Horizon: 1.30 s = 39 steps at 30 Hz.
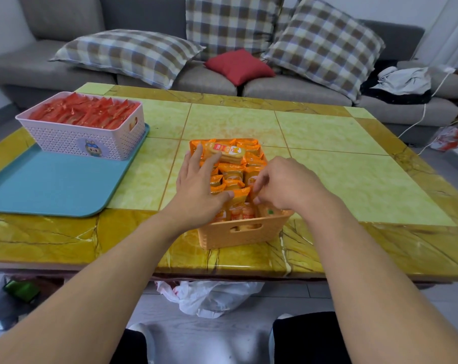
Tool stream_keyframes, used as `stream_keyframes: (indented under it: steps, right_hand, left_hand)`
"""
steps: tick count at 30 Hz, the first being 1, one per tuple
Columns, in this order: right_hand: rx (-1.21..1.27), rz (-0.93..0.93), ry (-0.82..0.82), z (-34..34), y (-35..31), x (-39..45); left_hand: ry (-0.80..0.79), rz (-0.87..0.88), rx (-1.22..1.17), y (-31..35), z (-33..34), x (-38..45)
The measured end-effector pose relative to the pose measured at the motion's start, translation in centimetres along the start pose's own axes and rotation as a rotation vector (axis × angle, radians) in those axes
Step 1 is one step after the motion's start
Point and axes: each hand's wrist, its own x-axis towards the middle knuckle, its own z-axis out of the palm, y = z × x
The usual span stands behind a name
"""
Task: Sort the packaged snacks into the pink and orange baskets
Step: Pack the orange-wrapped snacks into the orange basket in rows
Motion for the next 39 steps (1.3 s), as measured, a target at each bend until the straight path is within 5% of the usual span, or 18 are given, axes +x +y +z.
stream_keyframes:
  steps: [11,17,28,39]
  right_hand:
    - [-0.483,-0.022,-0.296,1.4,-3.3,1.0]
    - [-0.405,-0.028,-0.414,2.2,-3.7,1.8]
    - [-0.302,-0.080,-0.350,1.9,-1.7,1.0]
    - [0.053,-0.140,-0.305,-0.3,-0.2,-1.0]
  left_hand:
    - [0.019,-0.020,0.006,0.1,0.1,0.0]
    - [0.031,-0.017,-0.004,-0.1,0.2,0.1]
    - [0.020,-0.015,-0.003,0.2,0.4,-0.1]
    - [0.041,-0.032,0.020,0.3,0.6,0.1]
